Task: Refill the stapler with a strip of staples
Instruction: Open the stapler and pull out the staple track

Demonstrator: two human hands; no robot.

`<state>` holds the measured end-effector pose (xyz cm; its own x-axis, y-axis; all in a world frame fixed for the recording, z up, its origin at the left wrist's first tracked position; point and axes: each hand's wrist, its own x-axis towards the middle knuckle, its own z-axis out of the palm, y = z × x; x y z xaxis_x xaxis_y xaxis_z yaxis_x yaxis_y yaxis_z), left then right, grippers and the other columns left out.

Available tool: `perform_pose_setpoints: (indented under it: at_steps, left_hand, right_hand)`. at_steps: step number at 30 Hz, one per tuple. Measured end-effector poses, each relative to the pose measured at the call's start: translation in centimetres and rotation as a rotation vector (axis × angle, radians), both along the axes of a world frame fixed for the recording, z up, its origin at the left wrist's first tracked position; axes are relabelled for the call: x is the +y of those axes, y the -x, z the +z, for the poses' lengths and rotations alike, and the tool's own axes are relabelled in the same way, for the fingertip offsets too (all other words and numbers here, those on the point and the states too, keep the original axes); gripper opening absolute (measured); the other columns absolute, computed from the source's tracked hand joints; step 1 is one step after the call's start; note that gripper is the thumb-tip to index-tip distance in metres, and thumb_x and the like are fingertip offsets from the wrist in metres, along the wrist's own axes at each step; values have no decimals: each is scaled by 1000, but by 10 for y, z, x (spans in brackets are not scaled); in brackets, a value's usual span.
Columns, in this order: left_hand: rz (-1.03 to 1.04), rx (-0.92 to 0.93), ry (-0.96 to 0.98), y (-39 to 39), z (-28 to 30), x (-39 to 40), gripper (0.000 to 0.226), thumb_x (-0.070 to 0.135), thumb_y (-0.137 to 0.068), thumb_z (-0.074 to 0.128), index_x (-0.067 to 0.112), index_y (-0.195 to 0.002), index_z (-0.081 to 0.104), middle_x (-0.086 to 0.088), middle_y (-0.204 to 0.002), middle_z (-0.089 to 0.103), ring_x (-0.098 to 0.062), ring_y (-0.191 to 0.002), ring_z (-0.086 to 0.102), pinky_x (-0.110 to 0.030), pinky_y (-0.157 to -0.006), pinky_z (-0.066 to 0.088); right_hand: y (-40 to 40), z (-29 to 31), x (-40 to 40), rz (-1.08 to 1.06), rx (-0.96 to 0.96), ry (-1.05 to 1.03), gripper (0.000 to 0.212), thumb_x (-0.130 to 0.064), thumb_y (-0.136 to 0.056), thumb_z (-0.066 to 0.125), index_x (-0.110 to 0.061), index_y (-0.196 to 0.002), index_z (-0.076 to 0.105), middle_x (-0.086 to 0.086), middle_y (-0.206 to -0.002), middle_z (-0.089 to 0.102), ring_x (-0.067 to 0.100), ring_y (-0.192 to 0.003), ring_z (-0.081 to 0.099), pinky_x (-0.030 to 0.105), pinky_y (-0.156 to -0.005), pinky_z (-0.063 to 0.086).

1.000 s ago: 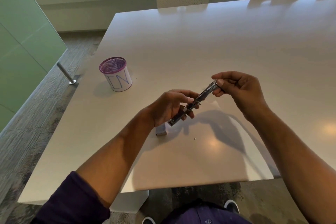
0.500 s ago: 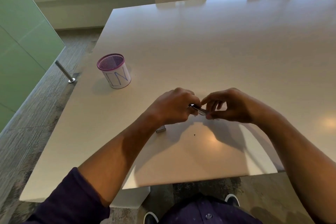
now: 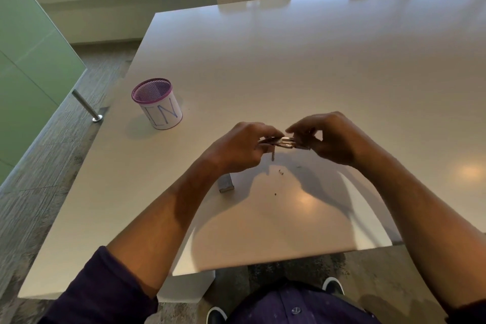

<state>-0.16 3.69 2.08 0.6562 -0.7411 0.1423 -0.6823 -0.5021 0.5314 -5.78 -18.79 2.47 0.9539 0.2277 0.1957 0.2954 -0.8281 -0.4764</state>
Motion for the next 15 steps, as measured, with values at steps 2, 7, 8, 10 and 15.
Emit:
perform_pose_setpoints:
  at_steps: [2, 7, 8, 10, 15]
  left_hand:
    - [10, 3, 36, -3, -1, 1, 42, 7, -91, 72, 17, -131, 67, -1, -115, 68, -12, -99, 62, -18, -85, 51]
    - [37, -105, 23, -2, -12, 0, 33, 9, -85, 79, 15, -117, 74, -1, -100, 61, -14, -85, 60, -20, -74, 53]
    - [37, -115, 22, -1, -15, 0, 31, 9, -85, 79, 14, -116, 75, -1, -99, 62, -15, -84, 61, -25, -74, 56]
    - [32, -134, 13, 0, -18, 1, 27, 11, -87, 77, 12, -115, 76, -2, -98, 64, -16, -82, 63, -32, -74, 59]
    - [0, -279, -90, 2, -21, 2, 21, 17, -90, 68, 12, -106, 80, -6, -89, 69, -24, -77, 63, -40, -68, 56]
  right_hand:
    - [-5, 3, -4, -78, 44, -101, 24, -12, -93, 70, -24, -112, 78, -11, -93, 74, 9, -84, 68, 23, -81, 51]
    - [-14, 1, -14, -55, 245, -326, 16, -10, -86, 77, -17, -101, 82, -1, -87, 80, 15, -83, 76, 30, -84, 59]
    - [-15, 0, -15, -60, 266, -368, 16, -10, -85, 79, -14, -100, 81, 1, -86, 81, 19, -83, 76, 34, -85, 60]
    - [-16, -3, -16, -80, 310, -429, 16, -8, -82, 81, -10, -98, 81, 6, -83, 80, 25, -81, 75, 40, -86, 60]
    - [-23, -7, -15, -139, 410, -462, 13, -5, -81, 79, -9, -94, 80, 12, -87, 79, 34, -93, 74, 45, -93, 60]
